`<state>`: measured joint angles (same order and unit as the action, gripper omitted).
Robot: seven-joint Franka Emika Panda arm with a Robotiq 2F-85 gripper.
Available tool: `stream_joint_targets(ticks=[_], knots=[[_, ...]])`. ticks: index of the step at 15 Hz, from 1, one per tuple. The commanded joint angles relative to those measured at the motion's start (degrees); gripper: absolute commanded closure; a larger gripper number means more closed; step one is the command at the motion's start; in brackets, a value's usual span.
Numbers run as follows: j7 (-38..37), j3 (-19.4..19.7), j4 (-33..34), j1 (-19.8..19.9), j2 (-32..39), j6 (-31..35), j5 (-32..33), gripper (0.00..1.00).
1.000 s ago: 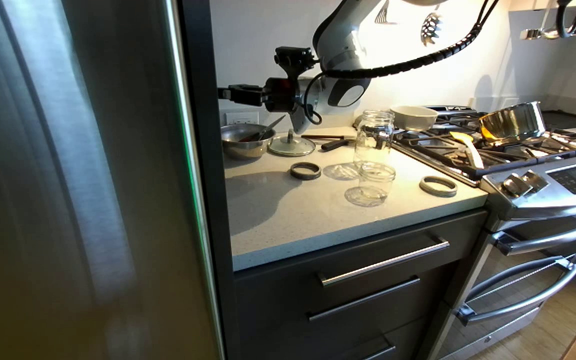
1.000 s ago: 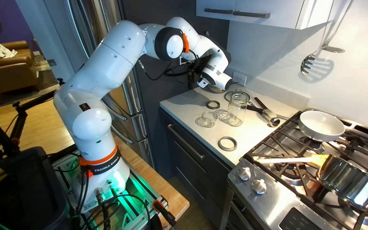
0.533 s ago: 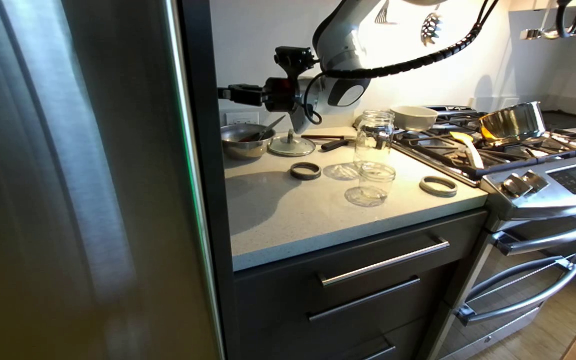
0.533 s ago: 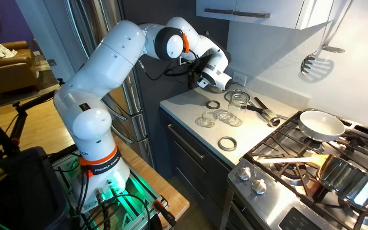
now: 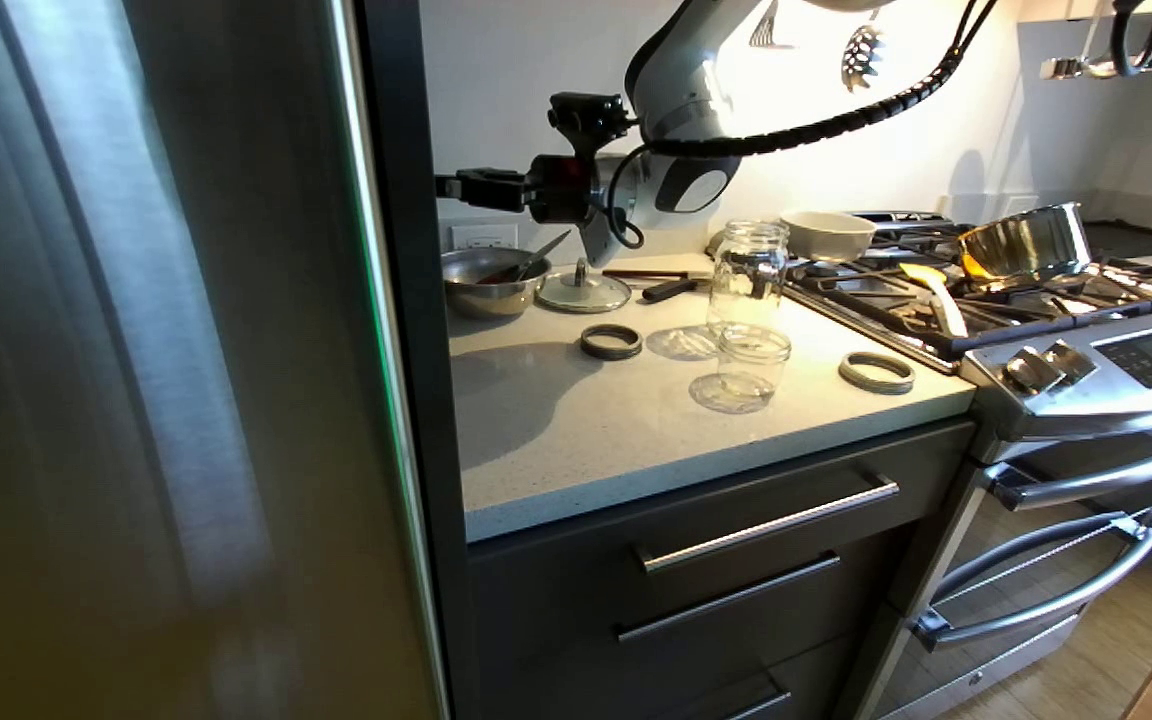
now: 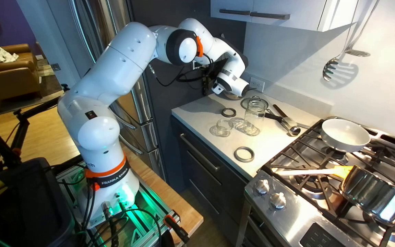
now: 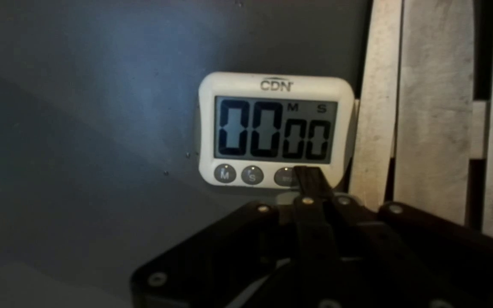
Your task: Press a button on the remote controller on the magnetic wall rack on the left wall near the kitchen knives on the wall
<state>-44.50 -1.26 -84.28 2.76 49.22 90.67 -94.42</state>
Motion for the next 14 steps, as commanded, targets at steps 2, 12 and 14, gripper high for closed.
stream_joint_targets(ticks=[2, 12, 14], knots=[[0.09, 0.28, 0.31, 0.32, -0.21, -0.48, 1.48, 1.0], [0.18, 0.47, -1.42, 1.13, -1.34, -3.24, 3.59, 1.0], [0.19, 0.41, -1.84, 1.11, -1.48, -3.84, 3.78, 1.0]])
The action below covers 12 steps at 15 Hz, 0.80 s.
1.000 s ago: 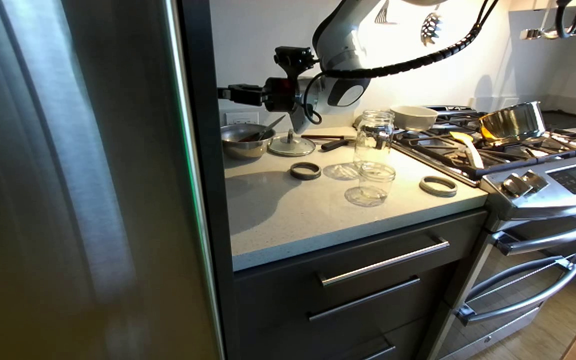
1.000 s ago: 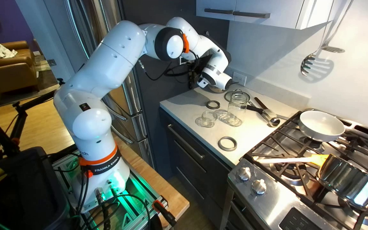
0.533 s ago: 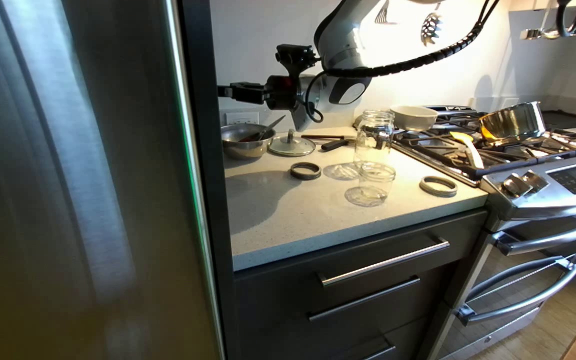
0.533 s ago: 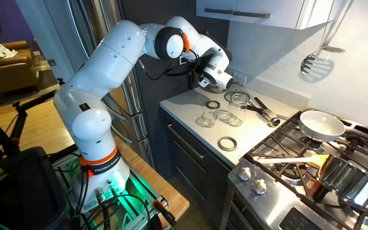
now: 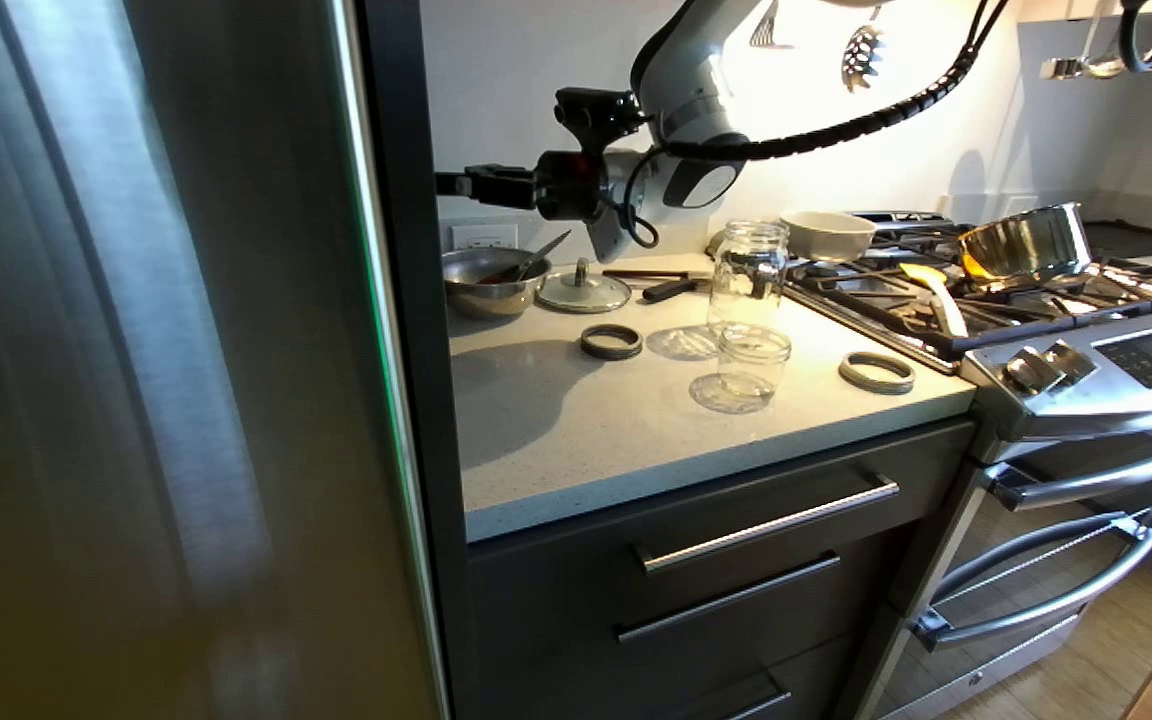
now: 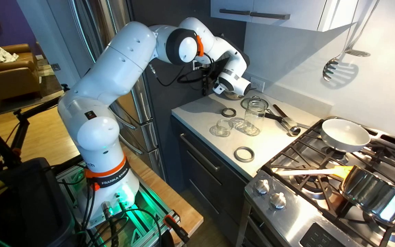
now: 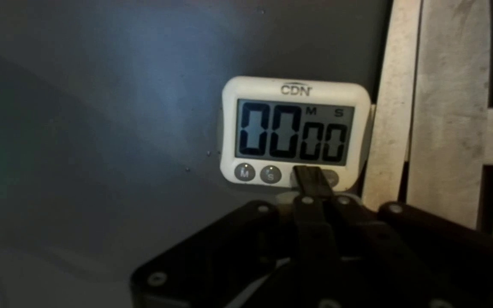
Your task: Press a button on the remote controller on the magnetic wall rack on the left wall near the kitchen knives on the wall
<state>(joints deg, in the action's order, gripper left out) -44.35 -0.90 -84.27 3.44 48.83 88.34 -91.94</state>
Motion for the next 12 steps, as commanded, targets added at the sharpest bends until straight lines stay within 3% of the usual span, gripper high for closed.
stream_joint_targets(ticks=[1, 12], knots=[[0.14, -0.02, -2.02, 0.41, -1.08, -1.49, 1.07, 1.0], [-0.39, -0.55, -2.95, -0.46, -1.03, -0.42, 0.05, 1.0]])
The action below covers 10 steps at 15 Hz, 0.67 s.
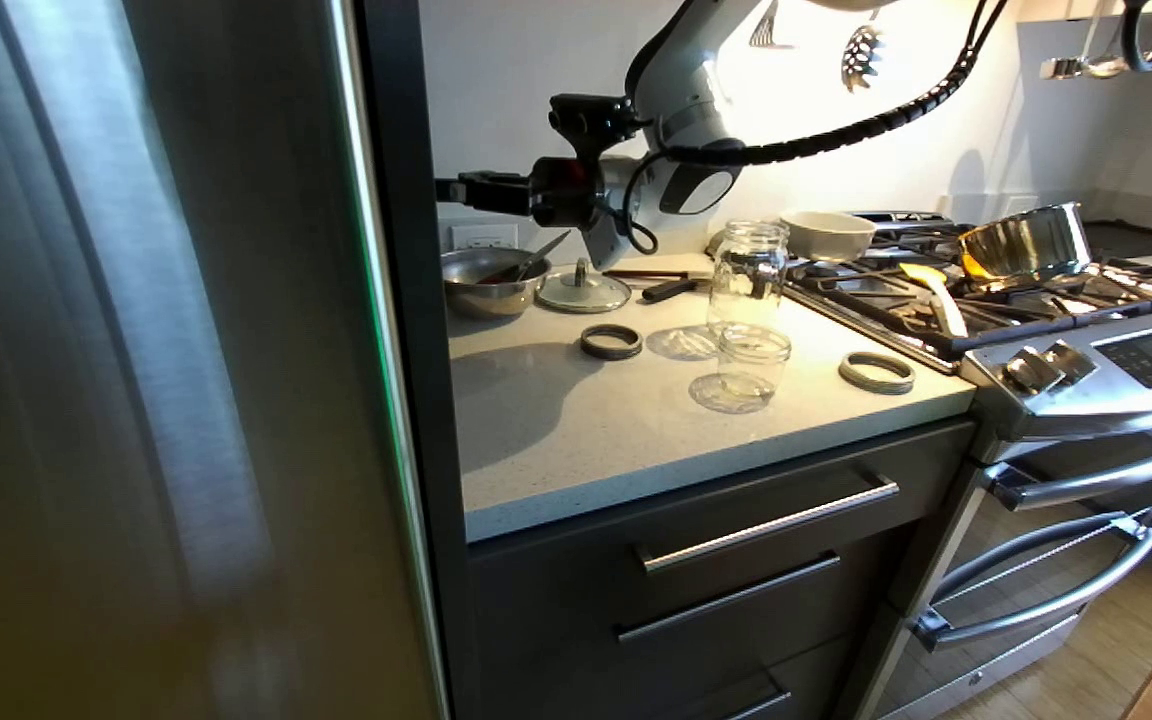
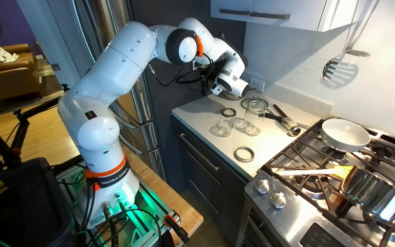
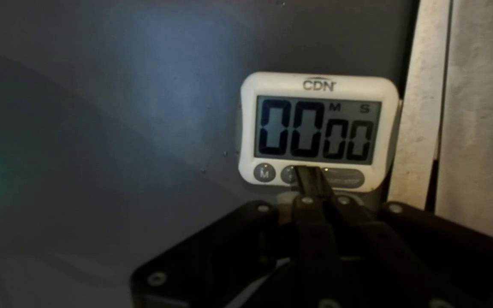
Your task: Press a button on the remote controller on the magnetic wall rack on the left wall near the kitchen knives on the wall
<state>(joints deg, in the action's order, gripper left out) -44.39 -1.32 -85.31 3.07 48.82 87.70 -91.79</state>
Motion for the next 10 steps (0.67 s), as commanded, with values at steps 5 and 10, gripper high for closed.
stream_joint_targets(ticks=[5, 10], knots=[[-0.52, -0.35, -1.98, -0.25, -0.91, 0.55, -0.73, 1.0], [-1.11, -0.4, -2.7, -1.07, -1.55, 2.18, -1.21, 1.0]])
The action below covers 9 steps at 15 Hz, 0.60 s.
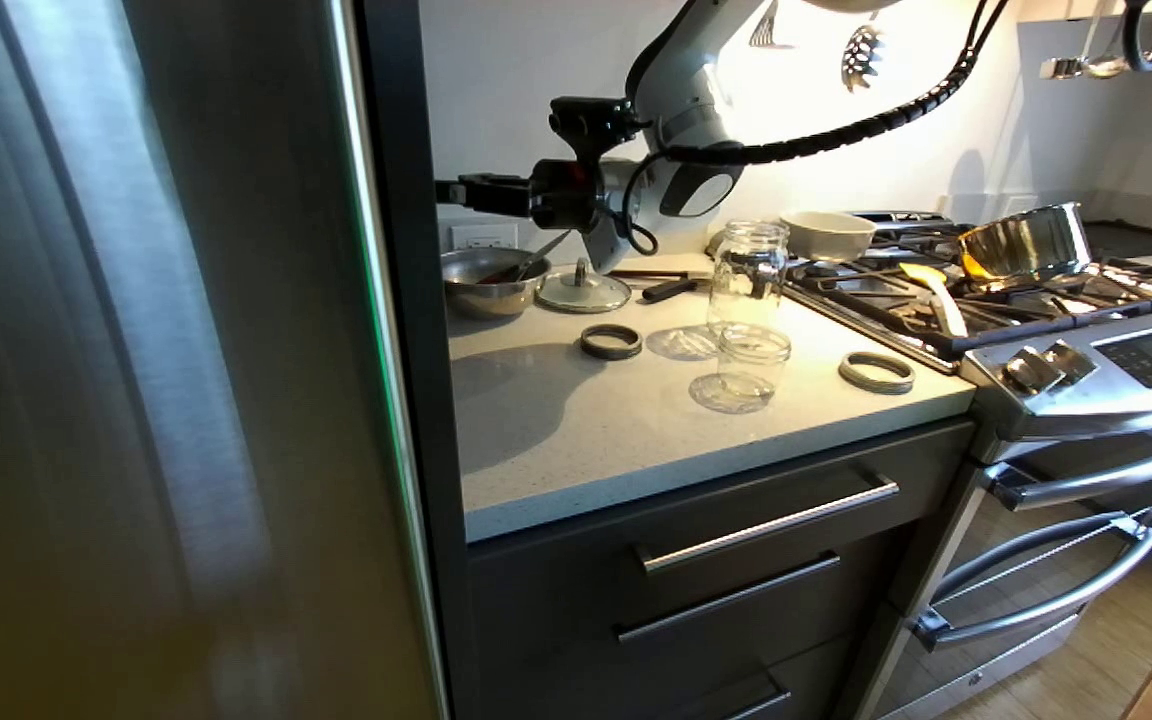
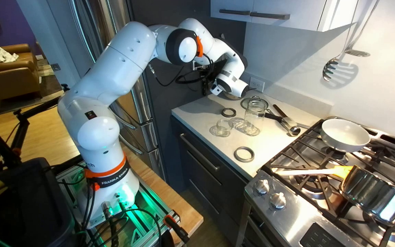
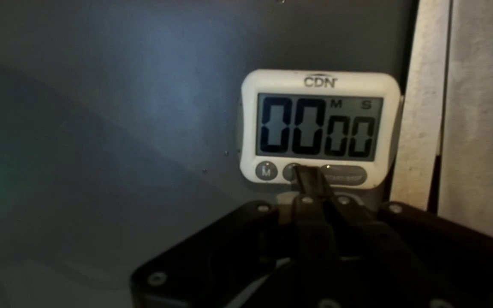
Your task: Press a button on the remote controller on the magnetic wall rack on the left wall near the kitchen knives on the wall
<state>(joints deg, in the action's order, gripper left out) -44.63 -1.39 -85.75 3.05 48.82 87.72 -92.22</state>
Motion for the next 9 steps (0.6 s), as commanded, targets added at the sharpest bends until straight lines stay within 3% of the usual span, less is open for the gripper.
stream_joint_targets(ticks=[1, 9], knots=[[-1.02, -0.31, -2.44, -1.27, -1.71, 2.66, -0.92, 1.0], [-1.0, -0.52, -4.54, -3.18, -3.85, 9.2, -1.06, 1.0]])
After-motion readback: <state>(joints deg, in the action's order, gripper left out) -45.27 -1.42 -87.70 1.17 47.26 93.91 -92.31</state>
